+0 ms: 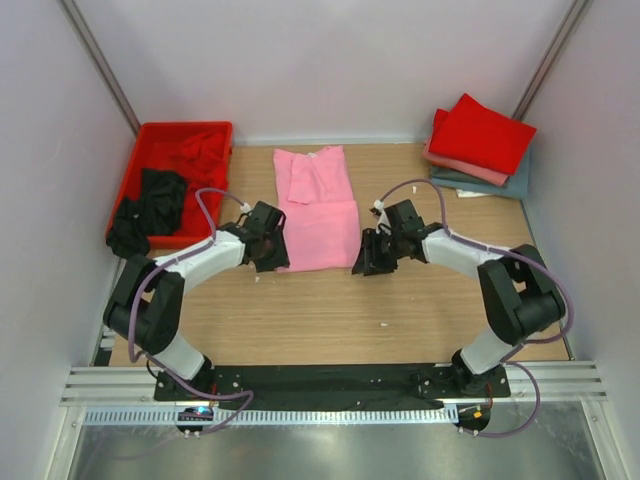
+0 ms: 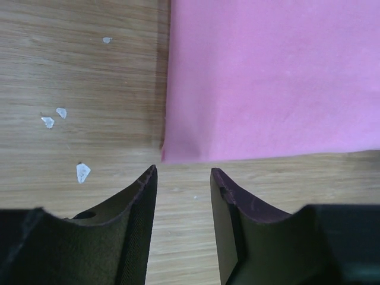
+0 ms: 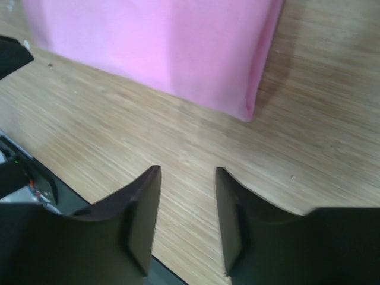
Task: Fold and stack the t-shirts
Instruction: Fold the tshirt
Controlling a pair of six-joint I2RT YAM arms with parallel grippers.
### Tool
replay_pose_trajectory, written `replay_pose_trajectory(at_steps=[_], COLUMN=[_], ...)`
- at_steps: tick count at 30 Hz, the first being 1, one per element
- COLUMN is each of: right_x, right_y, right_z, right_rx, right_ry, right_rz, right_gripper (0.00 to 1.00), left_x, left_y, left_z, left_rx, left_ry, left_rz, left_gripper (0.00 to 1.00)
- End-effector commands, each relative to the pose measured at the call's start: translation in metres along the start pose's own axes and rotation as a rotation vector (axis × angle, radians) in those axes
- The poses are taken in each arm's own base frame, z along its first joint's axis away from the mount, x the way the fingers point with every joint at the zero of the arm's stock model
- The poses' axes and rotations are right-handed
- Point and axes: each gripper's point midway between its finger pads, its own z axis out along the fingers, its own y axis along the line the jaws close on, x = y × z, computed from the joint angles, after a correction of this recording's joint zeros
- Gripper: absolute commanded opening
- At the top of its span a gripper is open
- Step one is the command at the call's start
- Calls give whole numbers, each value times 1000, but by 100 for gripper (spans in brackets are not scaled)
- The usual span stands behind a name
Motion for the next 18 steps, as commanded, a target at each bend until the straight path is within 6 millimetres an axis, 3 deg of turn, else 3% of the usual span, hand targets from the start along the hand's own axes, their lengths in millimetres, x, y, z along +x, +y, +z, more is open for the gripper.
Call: replay_pose_trajectory(at_steps=[1,4,10,13,18], right_x=[-17,-21,-20,-25,-30], right_y=[11,6,-4,-9,-20], right_z=[-30,-38,-18,-8,12], right_rx=[36,79,84,94,111], right_ry=[-114,-163,-131,-130,-125], right_rz=[-38,-46,-44,-45,-31], right_gripper=[53,64,64,64,63], left_x=[-27,-20,-7,-6,-11], left_y=[-7,-5,-3,-3,-2], left_z=[-31,-34,-25,-20,-15], left_rx=[0,17,87,109,136], left_ry=[-114,-116,-143,-163,-180], left_rz=[10,-11,-34,-42,-60], left_gripper=[44,47,52,57,59])
